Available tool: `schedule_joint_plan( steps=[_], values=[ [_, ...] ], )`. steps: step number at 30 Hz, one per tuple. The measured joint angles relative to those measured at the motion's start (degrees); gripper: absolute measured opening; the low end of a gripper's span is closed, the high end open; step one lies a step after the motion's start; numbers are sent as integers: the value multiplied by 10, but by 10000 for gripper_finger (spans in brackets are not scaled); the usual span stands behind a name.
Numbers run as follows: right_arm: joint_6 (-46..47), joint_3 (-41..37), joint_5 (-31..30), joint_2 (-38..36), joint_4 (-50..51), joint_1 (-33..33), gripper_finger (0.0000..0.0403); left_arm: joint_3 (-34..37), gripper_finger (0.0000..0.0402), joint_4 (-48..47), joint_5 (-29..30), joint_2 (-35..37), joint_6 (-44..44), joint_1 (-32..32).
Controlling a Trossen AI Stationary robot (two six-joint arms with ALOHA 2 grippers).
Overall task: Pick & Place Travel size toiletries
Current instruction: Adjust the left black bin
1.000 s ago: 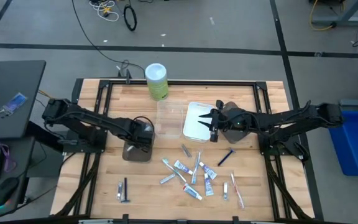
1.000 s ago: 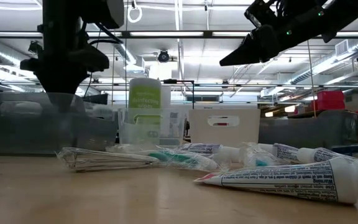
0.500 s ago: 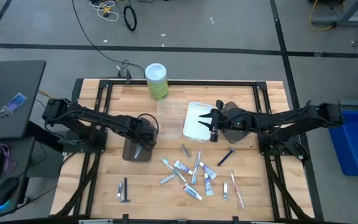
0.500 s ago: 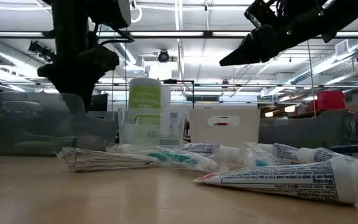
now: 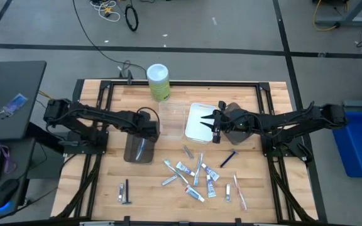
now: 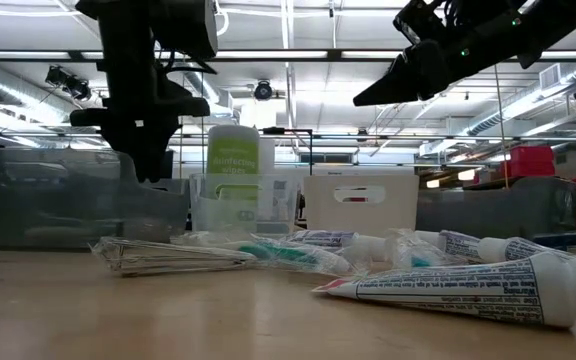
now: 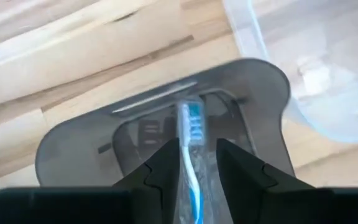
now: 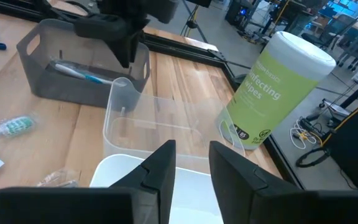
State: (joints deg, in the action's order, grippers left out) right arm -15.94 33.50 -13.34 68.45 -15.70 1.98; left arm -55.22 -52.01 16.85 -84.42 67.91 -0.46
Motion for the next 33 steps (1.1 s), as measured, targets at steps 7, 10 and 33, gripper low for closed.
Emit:
schedule_joint_plan(
  steps=[7, 10, 33],
  values=[
    [0, 0, 0, 0, 0, 0, 117, 0, 99, 0, -4, 0, 13, 21],
    [0, 0, 0, 0, 0, 0, 120, 0, 98, -4, 3, 0, 8, 27],
    [0, 0, 0, 0, 0, 0, 105, 0, 98, -43, 53, 0, -29, 92]
  ],
)
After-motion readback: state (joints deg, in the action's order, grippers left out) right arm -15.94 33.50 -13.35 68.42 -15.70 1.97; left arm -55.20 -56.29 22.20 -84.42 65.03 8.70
